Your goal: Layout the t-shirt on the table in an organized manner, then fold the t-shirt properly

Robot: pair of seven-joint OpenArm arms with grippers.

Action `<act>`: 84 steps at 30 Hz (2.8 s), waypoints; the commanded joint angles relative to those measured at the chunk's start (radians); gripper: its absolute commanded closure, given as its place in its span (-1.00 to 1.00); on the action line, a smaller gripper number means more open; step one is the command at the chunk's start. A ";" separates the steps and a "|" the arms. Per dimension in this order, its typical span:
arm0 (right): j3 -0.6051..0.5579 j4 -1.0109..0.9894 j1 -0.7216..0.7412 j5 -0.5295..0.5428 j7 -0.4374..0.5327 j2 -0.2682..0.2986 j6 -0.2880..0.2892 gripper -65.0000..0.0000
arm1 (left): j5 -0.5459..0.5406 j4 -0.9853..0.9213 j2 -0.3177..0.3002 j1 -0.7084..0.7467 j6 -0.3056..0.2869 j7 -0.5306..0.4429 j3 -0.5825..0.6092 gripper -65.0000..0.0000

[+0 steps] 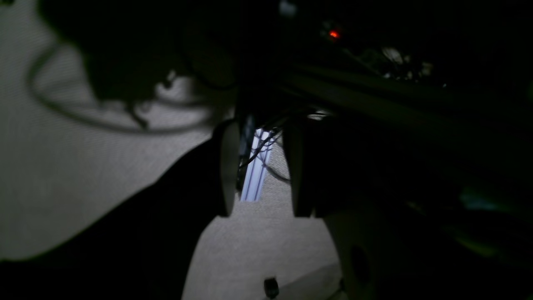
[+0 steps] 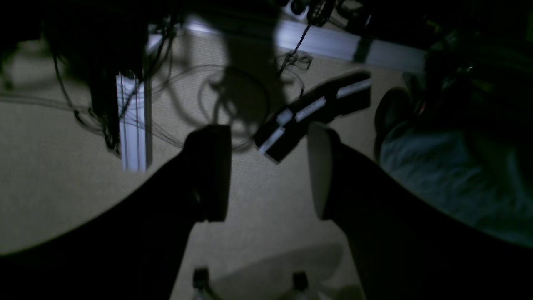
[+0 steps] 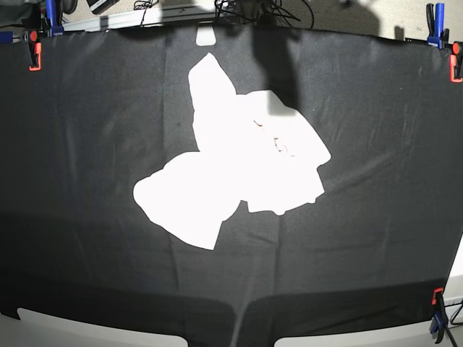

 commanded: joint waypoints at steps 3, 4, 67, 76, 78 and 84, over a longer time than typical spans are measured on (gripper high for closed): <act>-0.001 0.108 -0.116 -0.002 0.018 0.060 -0.005 0.11 | -0.067 0.089 -0.022 0.105 -0.029 -0.007 0.001 0.40; -0.001 0.148 -0.152 -0.002 0.019 0.077 -0.005 0.11 | -0.085 0.122 -0.025 0.138 -0.041 -0.006 0.001 0.40; 0.000 1.119 -0.532 -0.186 0.369 0.266 -0.518 0.11 | -0.561 1.659 -0.068 0.616 -0.288 0.511 -0.002 0.40; 0.000 1.120 -0.367 -0.182 0.363 0.267 -0.518 0.11 | -0.561 1.659 -0.068 0.510 -0.288 0.511 -0.002 0.40; 0.000 1.122 -0.341 -0.182 0.362 0.267 -0.518 0.11 | -0.560 1.659 -0.068 0.497 -0.288 0.511 -0.002 0.40; 0.000 1.123 -0.190 -0.182 0.353 0.264 -0.518 0.11 | -0.557 1.659 -0.068 0.442 -0.288 0.512 -0.002 0.40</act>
